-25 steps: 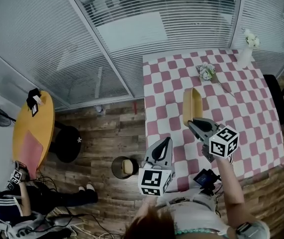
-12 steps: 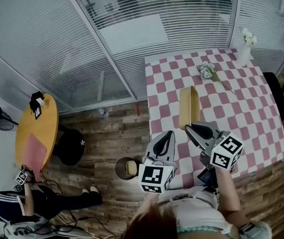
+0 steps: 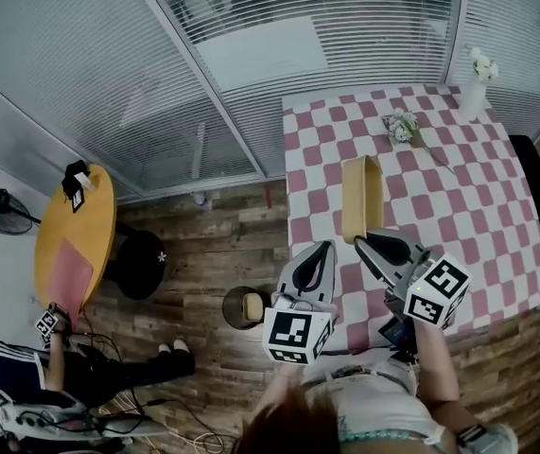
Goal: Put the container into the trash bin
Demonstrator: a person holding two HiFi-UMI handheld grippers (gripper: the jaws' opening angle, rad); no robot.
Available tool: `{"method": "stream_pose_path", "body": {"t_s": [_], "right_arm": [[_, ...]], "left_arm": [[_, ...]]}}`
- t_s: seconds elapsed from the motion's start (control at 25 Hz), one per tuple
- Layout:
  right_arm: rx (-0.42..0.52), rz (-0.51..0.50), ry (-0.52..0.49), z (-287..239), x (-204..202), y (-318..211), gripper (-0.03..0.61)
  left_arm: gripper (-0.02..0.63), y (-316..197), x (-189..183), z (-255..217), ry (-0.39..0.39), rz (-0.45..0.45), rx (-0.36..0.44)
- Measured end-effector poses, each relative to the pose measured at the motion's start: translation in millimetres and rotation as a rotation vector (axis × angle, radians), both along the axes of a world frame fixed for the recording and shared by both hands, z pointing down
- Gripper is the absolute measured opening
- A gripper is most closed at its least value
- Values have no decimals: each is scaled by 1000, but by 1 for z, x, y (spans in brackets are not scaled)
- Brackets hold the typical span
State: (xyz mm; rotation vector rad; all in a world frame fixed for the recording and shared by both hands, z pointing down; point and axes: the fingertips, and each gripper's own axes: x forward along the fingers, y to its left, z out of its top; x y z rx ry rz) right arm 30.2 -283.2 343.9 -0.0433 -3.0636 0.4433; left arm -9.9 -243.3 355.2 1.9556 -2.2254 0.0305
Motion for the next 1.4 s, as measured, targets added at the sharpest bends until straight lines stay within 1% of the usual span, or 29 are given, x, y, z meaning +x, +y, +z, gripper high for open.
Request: {"method": "stream_pose_path", "body": {"t_s": [0.12, 0.32, 0.48, 0.6, 0.68, 0.76, 0.88, 0.96, 1.08, 1.2, 1.28, 1.4], "right_arm": [[16, -45, 10, 6, 1, -5, 15], [45, -130, 37, 20, -2, -3, 15], [37, -180, 51, 24, -9, 13, 15], [52, -193, 55, 21, -19, 30, 15], [54, -196, 54, 20, -28, 44, 16], [45, -202, 50, 19, -41, 63, 16], [48, -202, 48, 21, -65, 98, 15], [49, -200, 48, 24, -84, 125, 16], [39, -202, 45, 30, -114, 168, 15], [31, -209, 46, 38, -146, 211, 15], [17, -229, 46, 46, -165, 240, 15], [5, -289, 49, 56, -193, 284, 16]], "left_arm": [[5, 2, 5, 4, 0, -47, -9], [6, 18, 15, 10, 45, -125, 36], [5, 38, 16, 15, 53, -167, 23], [6, 57, 4, 11, 45, -197, 24], [6, 74, -6, 8, 35, -212, 27], [5, 96, -19, 8, 5, -222, 18], [6, 134, -45, 7, -23, -235, 15], [5, 163, -64, 8, -18, -237, 22], [5, 211, -95, 16, -24, -246, 1], [6, 258, -128, 25, -12, -264, -9], [6, 290, -149, 34, -11, -296, -18], [6, 333, -177, 45, 0, -360, -24]]}}
